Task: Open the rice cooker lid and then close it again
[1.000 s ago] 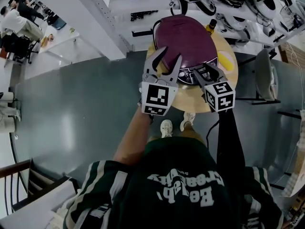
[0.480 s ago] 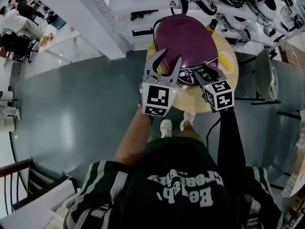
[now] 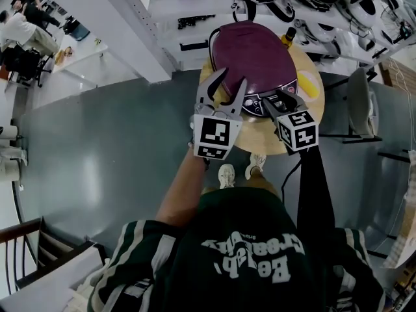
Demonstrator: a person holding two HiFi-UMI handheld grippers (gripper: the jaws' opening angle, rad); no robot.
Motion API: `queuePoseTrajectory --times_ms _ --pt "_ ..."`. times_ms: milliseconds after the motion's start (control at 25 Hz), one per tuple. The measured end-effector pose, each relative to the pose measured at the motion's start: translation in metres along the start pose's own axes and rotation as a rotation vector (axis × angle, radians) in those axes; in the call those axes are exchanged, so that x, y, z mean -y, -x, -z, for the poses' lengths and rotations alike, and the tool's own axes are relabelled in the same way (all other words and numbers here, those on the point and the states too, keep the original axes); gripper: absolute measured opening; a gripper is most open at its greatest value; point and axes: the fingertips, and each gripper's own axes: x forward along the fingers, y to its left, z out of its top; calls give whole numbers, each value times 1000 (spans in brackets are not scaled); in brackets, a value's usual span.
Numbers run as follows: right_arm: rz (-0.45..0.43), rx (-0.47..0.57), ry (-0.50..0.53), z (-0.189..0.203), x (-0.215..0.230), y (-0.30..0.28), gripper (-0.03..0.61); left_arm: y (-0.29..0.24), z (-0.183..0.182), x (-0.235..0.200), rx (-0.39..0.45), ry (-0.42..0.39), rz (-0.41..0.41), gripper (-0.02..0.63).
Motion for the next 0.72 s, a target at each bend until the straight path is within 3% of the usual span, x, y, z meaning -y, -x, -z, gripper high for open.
queuePoseTrajectory --times_ms 720 --pt "19 -3 -1 -2 0 -2 192 4 -2 -2 -2 -3 7 147"
